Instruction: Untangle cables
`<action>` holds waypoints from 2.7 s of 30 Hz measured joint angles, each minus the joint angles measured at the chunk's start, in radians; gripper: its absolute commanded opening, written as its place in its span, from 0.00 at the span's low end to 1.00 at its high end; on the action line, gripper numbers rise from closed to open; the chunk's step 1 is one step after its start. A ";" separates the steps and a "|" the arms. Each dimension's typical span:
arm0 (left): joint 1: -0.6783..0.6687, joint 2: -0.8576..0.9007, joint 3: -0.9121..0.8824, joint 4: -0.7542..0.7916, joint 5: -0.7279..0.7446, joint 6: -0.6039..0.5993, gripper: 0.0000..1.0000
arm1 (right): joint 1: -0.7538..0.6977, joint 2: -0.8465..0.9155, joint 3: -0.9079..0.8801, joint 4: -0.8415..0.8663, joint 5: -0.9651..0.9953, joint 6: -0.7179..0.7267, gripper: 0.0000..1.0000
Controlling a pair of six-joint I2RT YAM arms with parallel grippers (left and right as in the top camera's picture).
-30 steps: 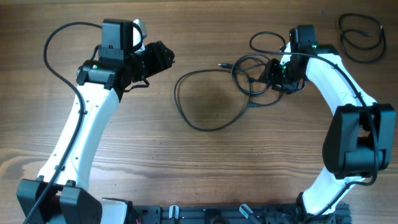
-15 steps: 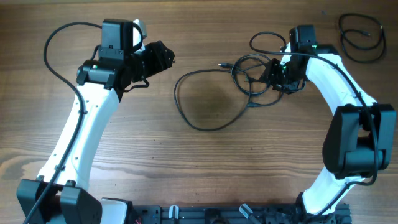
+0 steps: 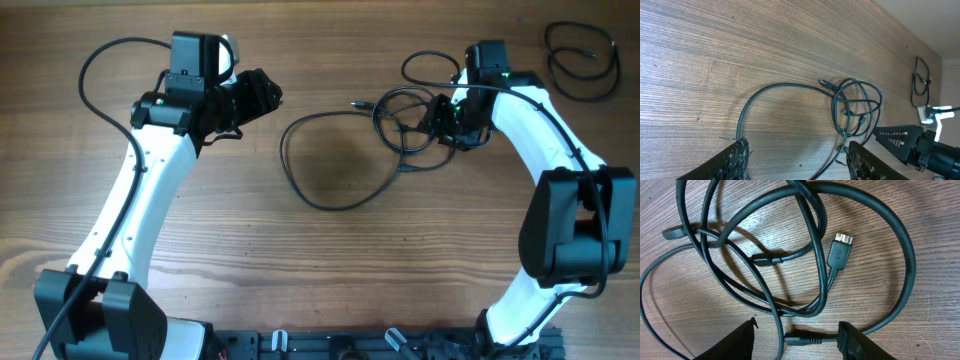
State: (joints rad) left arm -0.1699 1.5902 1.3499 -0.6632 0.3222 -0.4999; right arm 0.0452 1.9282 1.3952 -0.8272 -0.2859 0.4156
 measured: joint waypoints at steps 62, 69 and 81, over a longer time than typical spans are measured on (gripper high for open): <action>-0.123 0.163 0.000 -0.045 -0.003 -0.004 0.61 | 0.000 0.000 0.000 0.002 0.000 0.000 0.55; -0.132 0.163 0.000 -0.052 -0.004 -0.004 0.61 | 0.000 0.000 0.000 0.003 0.000 0.000 0.55; -0.195 0.226 0.000 -0.031 -0.003 -0.006 0.57 | 0.000 0.000 0.000 0.014 0.000 0.000 0.55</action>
State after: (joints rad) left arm -0.3645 1.8164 1.3499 -0.6941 0.3187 -0.5056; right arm 0.0452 1.9282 1.3952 -0.8131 -0.2855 0.4156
